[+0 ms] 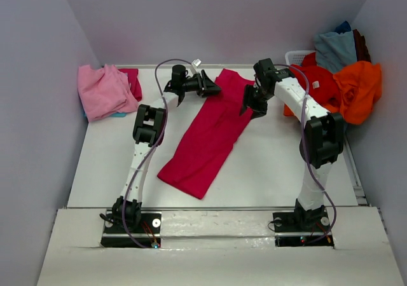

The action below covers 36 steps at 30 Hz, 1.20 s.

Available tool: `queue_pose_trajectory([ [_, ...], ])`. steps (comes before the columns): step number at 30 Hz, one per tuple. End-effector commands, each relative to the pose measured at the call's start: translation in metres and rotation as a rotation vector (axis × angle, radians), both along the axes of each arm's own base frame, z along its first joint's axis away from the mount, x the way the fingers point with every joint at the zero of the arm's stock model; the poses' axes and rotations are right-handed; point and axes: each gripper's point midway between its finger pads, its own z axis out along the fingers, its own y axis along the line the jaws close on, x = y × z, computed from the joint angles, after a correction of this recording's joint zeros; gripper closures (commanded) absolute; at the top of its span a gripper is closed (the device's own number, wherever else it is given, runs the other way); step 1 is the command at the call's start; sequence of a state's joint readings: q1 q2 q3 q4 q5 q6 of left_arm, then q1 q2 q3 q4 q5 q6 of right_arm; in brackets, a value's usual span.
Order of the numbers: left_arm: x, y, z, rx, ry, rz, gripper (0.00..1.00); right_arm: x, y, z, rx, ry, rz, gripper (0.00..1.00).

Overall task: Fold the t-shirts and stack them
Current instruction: Fold the tshirt

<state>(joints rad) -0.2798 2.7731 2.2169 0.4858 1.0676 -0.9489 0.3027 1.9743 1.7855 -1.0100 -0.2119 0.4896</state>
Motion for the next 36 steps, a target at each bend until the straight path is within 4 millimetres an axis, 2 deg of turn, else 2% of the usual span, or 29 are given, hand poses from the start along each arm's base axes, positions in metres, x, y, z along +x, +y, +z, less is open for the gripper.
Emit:
queue_pose_trajectory([
  [1, 0.002, -0.005, 0.025, -0.032, -0.1, -0.022, 0.51, -0.001, 0.0, 0.016, -0.002, -0.05, 0.012, 0.43],
  [5, 0.001, -0.005, 0.025, -0.033, -0.099, -0.025, 0.64, -0.001, 0.0, 0.014, -0.003, -0.048, 0.012, 0.43],
  [6, -0.003, -0.01, 0.025, -0.033, -0.097, -0.036, 0.66, -0.001, 0.0, 0.014, -0.002, -0.047, 0.012, 0.43],
  [7, -0.003, -0.01, 0.025, -0.033, -0.097, -0.036, 0.77, -0.001, 0.0, 0.014, -0.001, -0.048, 0.011, 0.43],
  [10, -0.004, -0.01, 0.025, -0.032, -0.091, -0.039, 0.92, -0.001, 0.0, 0.014, -0.001, -0.048, 0.011, 0.43],
  [12, -0.007, -0.009, 0.022, -0.013, -0.07, -0.041, 0.94, 0.0, 0.001, 0.014, 0.003, -0.051, 0.009, 0.43],
  [13, -0.008, -0.008, 0.02, 0.005, -0.063, -0.038, 0.94, 0.001, 0.002, 0.015, 0.007, -0.055, 0.01, 0.43],
  [14, -0.007, -0.006, 0.027, 0.037, -0.13, -0.037, 0.94, 0.004, 0.004, 0.012, 0.014, -0.057, 0.011, 0.43],
  [15, -0.01, -0.002, 0.01, 0.101, -0.065, -0.012, 0.92, 0.007, 0.006, 0.013, 0.022, -0.062, 0.012, 0.43],
  [16, -0.011, 0.001, 0.008, 0.136, -0.073, -0.005, 0.86, 0.01, 0.009, 0.011, 0.032, -0.063, 0.014, 0.43],
  [17, -0.017, 0.006, 0.011, 0.185, -0.098, -0.01, 0.83, 0.021, 0.013, 0.006, 0.035, -0.066, 0.017, 0.43],
  [18, -0.019, 0.009, 0.008, 0.213, -0.097, -0.005, 0.82, 0.02, 0.012, -0.007, 0.024, -0.039, 0.02, 0.43],
  [19, -0.02, 0.019, -0.003, 0.253, -0.078, 0.016, 0.81, 0.03, 0.02, 0.0, 0.031, -0.066, 0.032, 0.43],
  [20, -0.023, 0.023, 0.001, 0.277, -0.087, 0.02, 0.81, 0.035, 0.021, -0.016, 0.019, -0.033, 0.033, 0.43],
  [21, -0.026, 0.033, -0.012, 0.32, -0.072, 0.03, 0.81, 0.045, 0.026, -0.01, 0.036, -0.056, 0.037, 0.43],
  [22, -0.033, 0.035, -0.016, 0.334, -0.051, 0.023, 0.81, 0.049, 0.029, -0.013, 0.044, -0.054, 0.039, 0.43],
  [23, -0.032, 0.043, -0.008, 0.34, -0.058, 0.038, 0.81, 0.052, 0.032, -0.024, 0.049, -0.033, 0.035, 0.43],
  [24, -0.029, 0.053, -0.009, 0.352, -0.053, 0.064, 0.81, 0.054, 0.034, -0.026, 0.061, -0.028, 0.036, 0.43],
  [25, -0.036, 0.055, -0.015, 0.362, -0.029, 0.063, 0.8, 0.055, 0.037, -0.027, 0.076, -0.022, 0.034, 0.43],
  [27, -0.035, 0.065, -0.006, 0.398, -0.039, 0.082, 0.79, 0.049, 0.054, -0.035, 0.115, -0.008, 0.054, 0.43],
  [28, -0.036, 0.067, -0.011, 0.414, -0.035, 0.084, 0.77, 0.049, 0.054, -0.036, 0.119, -0.008, 0.056, 0.43],
  [29, -0.033, 0.074, 0.002, 0.417, -0.056, 0.106, 0.74, 0.044, 0.061, -0.039, 0.126, -0.001, 0.068, 0.43],
  [30, -0.033, 0.077, 0.003, 0.428, -0.062, 0.122, 0.68, 0.043, 0.061, -0.038, 0.131, -0.003, 0.07, 0.43],
  [32, -0.032, 0.079, 0.021, 0.434, -0.098, 0.139, 0.64, 0.031, 0.07, -0.045, 0.134, 0.02, 0.097, 0.43],
  [35, -0.034, 0.078, 0.039, 0.423, -0.123, 0.136, 0.57, 0.025, 0.067, -0.044, 0.135, 0.015, 0.105, 0.43],
  [36, -0.036, 0.077, 0.042, 0.41, -0.12, 0.13, 0.56, 0.02, 0.065, -0.05, 0.128, 0.03, 0.104, 0.43],
])
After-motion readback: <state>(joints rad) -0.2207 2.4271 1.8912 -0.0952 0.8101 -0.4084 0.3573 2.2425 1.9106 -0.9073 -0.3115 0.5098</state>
